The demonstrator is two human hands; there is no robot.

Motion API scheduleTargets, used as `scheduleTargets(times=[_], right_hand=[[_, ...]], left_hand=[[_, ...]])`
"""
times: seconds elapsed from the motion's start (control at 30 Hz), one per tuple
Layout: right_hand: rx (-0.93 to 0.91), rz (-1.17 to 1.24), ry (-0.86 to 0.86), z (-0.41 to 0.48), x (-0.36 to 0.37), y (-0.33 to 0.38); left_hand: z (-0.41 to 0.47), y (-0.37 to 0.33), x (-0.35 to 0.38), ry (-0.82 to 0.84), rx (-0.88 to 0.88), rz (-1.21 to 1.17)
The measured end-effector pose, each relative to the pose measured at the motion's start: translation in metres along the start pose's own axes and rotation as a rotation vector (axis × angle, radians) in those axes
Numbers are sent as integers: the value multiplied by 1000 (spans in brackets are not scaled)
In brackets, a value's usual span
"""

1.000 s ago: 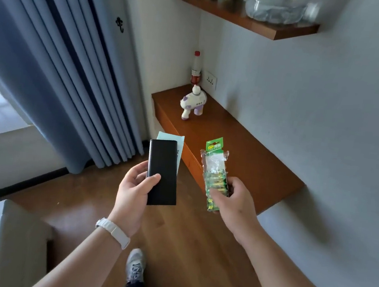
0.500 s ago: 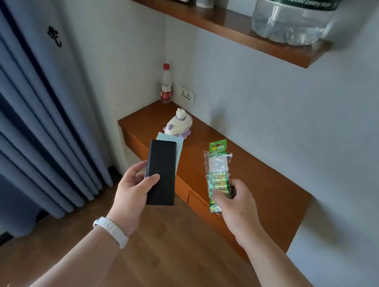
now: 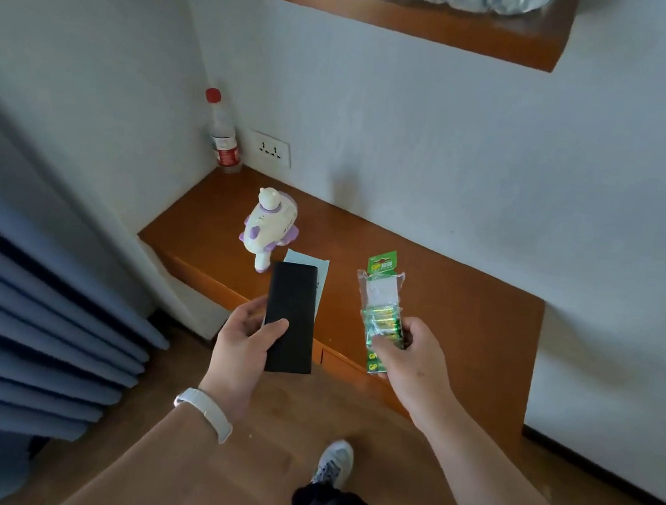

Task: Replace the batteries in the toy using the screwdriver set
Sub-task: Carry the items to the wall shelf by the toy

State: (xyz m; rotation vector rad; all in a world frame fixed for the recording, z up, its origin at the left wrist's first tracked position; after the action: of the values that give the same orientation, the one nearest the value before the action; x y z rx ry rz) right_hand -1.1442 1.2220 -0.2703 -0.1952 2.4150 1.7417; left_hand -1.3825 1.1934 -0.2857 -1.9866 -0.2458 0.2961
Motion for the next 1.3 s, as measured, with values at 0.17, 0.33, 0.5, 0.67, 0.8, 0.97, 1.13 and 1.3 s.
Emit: scheduleTargets(times=[0.17,0.33,0.5,0.67,0.8,0.97,1.13,1.3], right_hand=[[121,96,-18,42,5,-18],[185,128,-56,83,-6,-30],[242,138,-98,107,-24,-54],[334,133,-174,116,-33,-82],[382,154,-183,122,-29,-102],[373,125,-196,132,-20,-113],[413,47,-277,143,-12,-129],[438,-43,-387,145,-19,-138]], left_hand=[[44,1,21,45,-56,125],[91,5,46,93,-127,217],[130,18,75,131,-161,296],[156,35,96,181,-170,364],[181,47,102,205,-180,404],[207,57,107,241,-194,453],[231,59,106,278,-163,519],[242,52,100,258,-7,730]])
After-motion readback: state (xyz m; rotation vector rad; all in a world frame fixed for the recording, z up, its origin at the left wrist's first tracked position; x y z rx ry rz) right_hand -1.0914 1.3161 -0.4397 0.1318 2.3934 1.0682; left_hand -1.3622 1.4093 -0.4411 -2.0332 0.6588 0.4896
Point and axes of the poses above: each hand's wrist, its own z-axis towards the middle knuckle, its own x-axis out of the palm, y = z × x, the point moved 7 cm from there along z, towards the middle knuckle, and after that the axes turned 9 degrees about z, right-handed, at the moved point
